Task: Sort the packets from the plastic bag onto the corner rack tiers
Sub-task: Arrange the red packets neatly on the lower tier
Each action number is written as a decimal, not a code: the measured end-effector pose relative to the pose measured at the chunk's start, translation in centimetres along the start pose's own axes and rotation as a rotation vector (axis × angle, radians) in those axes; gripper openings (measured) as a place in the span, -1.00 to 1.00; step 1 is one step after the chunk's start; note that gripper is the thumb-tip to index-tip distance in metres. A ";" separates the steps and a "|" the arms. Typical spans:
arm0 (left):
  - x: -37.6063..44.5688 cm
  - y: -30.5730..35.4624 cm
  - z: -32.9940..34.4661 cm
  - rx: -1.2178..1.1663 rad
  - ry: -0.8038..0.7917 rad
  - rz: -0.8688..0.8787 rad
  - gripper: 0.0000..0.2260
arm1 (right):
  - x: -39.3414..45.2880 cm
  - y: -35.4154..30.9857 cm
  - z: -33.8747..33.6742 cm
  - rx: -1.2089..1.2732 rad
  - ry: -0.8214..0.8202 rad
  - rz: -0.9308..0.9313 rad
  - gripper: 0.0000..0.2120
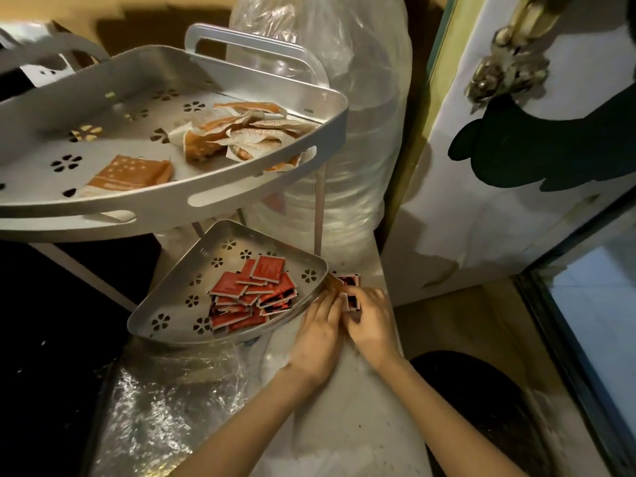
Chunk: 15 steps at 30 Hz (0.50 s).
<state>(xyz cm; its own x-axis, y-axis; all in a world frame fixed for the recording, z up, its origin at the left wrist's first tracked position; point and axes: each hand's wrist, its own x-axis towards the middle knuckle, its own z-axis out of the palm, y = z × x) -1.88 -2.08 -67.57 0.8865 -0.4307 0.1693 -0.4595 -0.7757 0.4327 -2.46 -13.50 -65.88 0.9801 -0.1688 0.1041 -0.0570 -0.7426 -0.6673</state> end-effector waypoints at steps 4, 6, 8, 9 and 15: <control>-0.6 -0.2 -0.8 0.019 0.043 0.017 -0.70 | 0.1 -1.1 0.5 0.402 0.025 0.264 -0.65; -1.0 -0.1 -1.4 0.024 0.038 -0.004 -0.76 | -0.3 -1.5 0.3 0.496 0.000 0.355 -0.62; -1.3 -0.1 -1.8 0.013 0.020 0.005 -0.76 | -1.0 -1.3 0.1 0.454 -0.032 0.372 -0.61; -1.5 -0.1 -1.9 0.012 0.015 0.015 -0.75 | -1.3 -1.2 0.0 0.440 -0.037 0.378 -0.62; -3.1 0.1 -2.4 -0.164 0.000 -0.022 -0.65 | -3.0 -1.4 -0.4 0.514 -0.103 0.385 -0.64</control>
<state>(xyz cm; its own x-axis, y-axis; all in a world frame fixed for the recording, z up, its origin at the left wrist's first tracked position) -4.51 0.24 -65.89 0.8960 -0.4149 0.1581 -0.4252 -0.6991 0.5748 -5.40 -12.26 -64.95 0.9224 -0.2787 -0.2674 -0.3349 -0.2320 -0.9133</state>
